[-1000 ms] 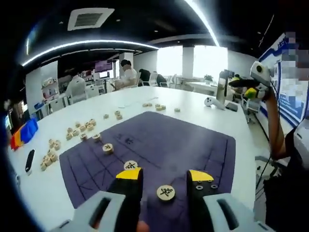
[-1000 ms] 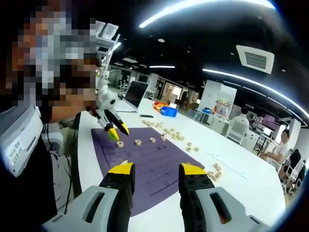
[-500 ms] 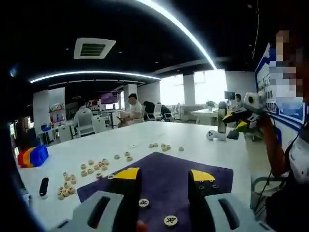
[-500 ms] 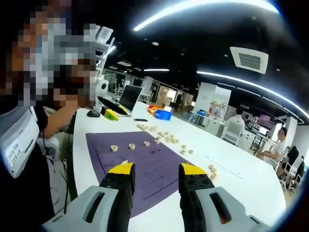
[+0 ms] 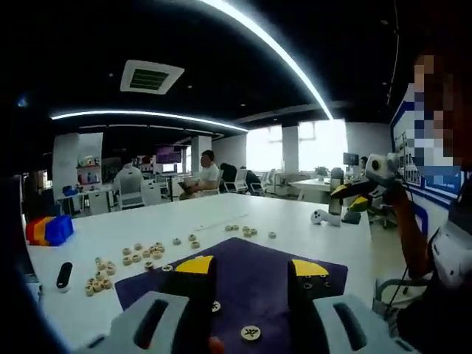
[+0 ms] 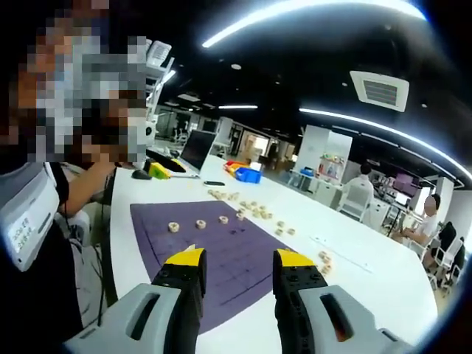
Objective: Pick up the chess pieces one by one and place each piece onto its starting position on the chessboard, setting the pieces on their correct points until all the chess pieces are arranged in the starting layout
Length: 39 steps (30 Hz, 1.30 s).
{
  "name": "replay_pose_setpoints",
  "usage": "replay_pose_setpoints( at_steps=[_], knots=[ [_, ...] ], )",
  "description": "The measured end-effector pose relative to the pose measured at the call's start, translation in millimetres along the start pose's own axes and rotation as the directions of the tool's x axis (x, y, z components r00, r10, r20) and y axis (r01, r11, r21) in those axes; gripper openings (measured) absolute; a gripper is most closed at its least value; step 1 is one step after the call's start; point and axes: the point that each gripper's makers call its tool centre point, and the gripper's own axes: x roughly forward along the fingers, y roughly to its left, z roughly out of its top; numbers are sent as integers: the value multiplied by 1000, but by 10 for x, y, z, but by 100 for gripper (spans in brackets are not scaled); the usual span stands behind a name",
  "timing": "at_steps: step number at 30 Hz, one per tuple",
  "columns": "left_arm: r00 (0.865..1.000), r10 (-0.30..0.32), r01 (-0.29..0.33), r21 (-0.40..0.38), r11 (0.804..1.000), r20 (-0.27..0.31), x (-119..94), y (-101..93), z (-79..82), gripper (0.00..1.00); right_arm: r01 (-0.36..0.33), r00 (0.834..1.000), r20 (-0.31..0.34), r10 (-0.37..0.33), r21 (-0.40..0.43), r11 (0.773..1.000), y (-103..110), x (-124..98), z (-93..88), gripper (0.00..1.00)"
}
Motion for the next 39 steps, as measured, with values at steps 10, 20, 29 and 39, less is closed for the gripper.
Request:
replay_pose_setpoints(
  at_steps=[10,20,29,39],
  knots=[
    [999,33,-33,-40,999,13,-9,115,-11,40,3,1000,-6,-3,7,1000,-66,-2,-5,37],
    [1000,19,-20,-35,999,-8,44,70,-65,40,3,1000,0,-3,3,1000,-46,-31,11,37],
    [1000,16,-17,-36,999,-11,118,64,-50,40,4,1000,0,-4,2,1000,-37,-37,14,37],
    [1000,20,-20,-17,1000,-20,130,72,-7,39,12,1000,7,-12,5,1000,-55,-57,32,37]
  ],
)
